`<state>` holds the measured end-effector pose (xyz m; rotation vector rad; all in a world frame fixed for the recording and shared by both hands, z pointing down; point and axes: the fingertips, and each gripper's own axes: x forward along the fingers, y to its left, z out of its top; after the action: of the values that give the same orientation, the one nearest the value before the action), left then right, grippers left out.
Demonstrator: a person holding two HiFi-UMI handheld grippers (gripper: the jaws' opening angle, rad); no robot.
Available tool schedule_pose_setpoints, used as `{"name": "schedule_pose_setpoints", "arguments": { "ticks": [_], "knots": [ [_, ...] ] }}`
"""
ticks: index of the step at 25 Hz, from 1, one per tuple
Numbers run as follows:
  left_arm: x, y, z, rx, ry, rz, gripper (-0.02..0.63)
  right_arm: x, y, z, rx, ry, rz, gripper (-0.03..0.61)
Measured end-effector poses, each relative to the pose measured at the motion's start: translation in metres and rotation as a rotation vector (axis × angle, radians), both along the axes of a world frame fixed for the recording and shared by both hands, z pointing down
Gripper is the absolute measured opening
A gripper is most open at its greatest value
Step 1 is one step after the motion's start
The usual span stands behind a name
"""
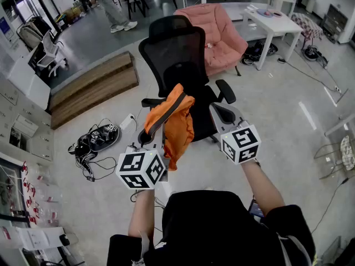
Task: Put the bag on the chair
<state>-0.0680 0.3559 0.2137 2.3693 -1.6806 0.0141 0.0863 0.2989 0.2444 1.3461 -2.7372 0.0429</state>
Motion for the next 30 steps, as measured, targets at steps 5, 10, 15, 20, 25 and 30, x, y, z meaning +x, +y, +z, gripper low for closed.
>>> {"name": "schedule_pose_setpoints", "arguments": {
  "ticks": [5,10,15,20,25,30],
  "knots": [
    [0.013,-0.008,0.004,-0.017,0.024,0.007,0.025,0.009,-0.004,0.005,-0.009,-0.005,-0.017,0.0],
    [0.023,-0.01,0.009,-0.037,0.037,0.002,0.025,0.015,-0.001,0.01,-0.013,-0.001,-0.038,0.0],
    [0.03,-0.013,0.016,-0.055,0.035,-0.004,0.025,0.019,-0.005,0.017,-0.036,-0.013,-0.045,0.0],
    [0.026,-0.027,0.021,-0.068,0.033,-0.005,0.025,0.016,-0.02,0.024,-0.057,-0.031,-0.039,0.0],
    [0.016,-0.057,0.031,-0.085,0.038,-0.008,0.025,0.009,-0.05,0.031,-0.073,-0.028,-0.033,0.0],
    [0.007,-0.094,0.034,-0.096,0.047,-0.007,0.025,0.0,-0.083,0.034,-0.088,-0.024,-0.033,0.0]
  ]
}}
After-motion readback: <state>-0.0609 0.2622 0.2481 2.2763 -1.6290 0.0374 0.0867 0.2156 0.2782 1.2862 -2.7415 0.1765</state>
